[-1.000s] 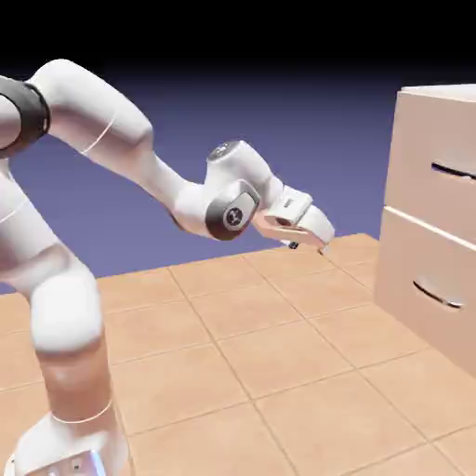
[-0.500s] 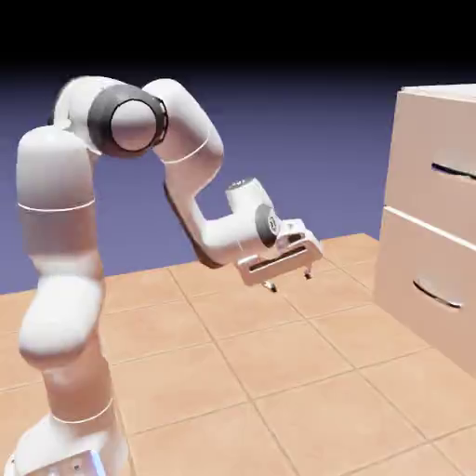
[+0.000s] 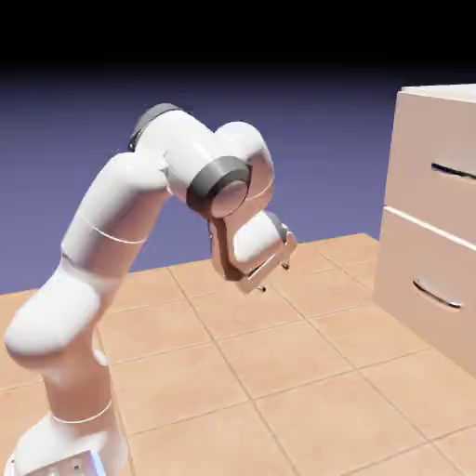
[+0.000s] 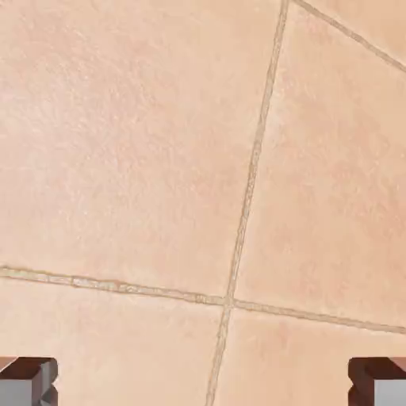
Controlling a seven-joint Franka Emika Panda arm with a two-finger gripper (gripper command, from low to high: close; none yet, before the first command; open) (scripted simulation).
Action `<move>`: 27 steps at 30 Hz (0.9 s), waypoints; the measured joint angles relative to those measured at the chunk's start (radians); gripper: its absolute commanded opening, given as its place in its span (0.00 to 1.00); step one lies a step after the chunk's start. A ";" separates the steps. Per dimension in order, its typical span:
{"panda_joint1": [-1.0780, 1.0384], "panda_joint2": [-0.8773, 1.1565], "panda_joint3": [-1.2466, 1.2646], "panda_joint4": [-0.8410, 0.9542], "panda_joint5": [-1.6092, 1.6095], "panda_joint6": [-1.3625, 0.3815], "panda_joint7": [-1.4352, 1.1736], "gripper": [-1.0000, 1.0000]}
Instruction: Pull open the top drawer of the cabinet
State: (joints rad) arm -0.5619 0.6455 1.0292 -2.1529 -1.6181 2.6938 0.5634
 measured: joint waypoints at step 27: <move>-0.417 0.882 0.747 0.477 -1.174 -0.249 -0.129 0.50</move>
State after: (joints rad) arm -0.9785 1.5276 1.7760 -1.6760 -2.7923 2.4447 0.4345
